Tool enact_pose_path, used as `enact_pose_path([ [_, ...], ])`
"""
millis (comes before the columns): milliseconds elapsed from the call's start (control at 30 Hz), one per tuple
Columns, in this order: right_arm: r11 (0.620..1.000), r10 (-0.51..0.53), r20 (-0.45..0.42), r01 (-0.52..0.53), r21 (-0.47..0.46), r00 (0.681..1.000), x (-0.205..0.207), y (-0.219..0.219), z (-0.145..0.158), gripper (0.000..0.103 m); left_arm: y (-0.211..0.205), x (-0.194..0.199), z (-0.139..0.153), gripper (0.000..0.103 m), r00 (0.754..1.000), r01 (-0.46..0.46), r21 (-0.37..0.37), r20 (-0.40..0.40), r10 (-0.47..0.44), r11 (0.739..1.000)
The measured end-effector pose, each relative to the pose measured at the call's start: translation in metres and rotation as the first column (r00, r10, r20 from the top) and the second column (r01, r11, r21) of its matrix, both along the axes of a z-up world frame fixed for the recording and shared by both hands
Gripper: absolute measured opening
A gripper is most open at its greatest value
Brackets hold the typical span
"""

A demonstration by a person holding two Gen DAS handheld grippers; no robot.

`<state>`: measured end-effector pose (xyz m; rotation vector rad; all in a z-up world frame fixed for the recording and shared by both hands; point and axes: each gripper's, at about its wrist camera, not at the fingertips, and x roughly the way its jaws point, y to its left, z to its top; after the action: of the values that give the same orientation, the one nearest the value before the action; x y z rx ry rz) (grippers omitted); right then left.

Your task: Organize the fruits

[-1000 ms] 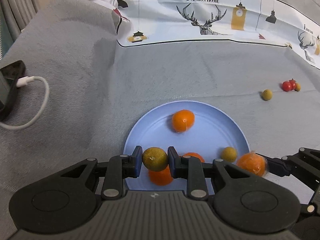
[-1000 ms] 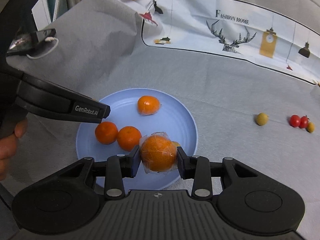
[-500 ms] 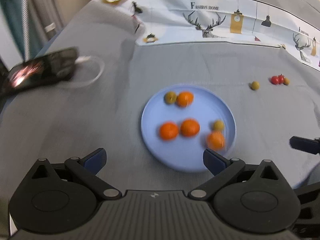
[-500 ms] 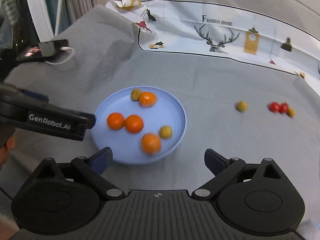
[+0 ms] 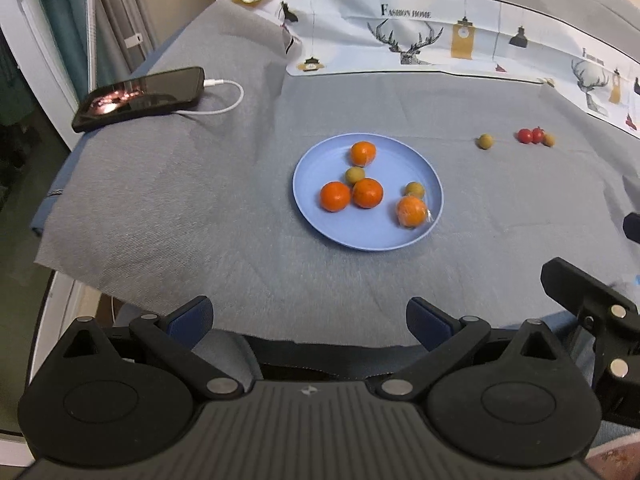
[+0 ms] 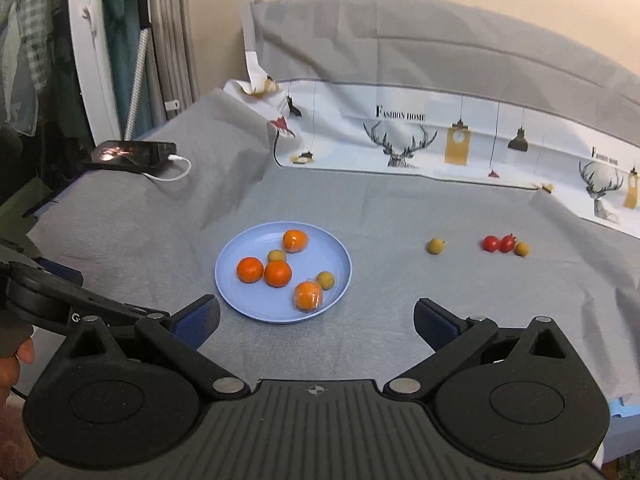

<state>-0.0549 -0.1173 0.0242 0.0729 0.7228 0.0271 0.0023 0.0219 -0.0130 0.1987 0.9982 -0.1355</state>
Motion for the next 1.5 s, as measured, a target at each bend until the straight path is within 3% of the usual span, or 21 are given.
enact_pose_path([
  [333, 0.999, 0.010, 0.062, -0.008, -0.033, 0.998, -0.030, 0.008, 0.020, 0.102, -0.006, -0.033, 0.019, 0.103, 0.997, 0.029, 0.050, 0.072, -0.033, 0.998],
  [567, 0.999, 0.016, 0.076, -0.014, -0.036, 0.997, -0.036, 0.011, 0.023, 0.102, -0.004, -0.043, 0.027, 0.103, 0.993, 0.035, 0.034, 0.109, -0.039, 0.999],
  [1500, 1.000, 0.017, 0.031, -0.017, -0.006, 0.999, -0.026, 0.008, 0.010, 0.102, 0.001, -0.032, 0.020, 0.103, 0.998, 0.006, 0.049, 0.067, -0.009, 0.999],
])
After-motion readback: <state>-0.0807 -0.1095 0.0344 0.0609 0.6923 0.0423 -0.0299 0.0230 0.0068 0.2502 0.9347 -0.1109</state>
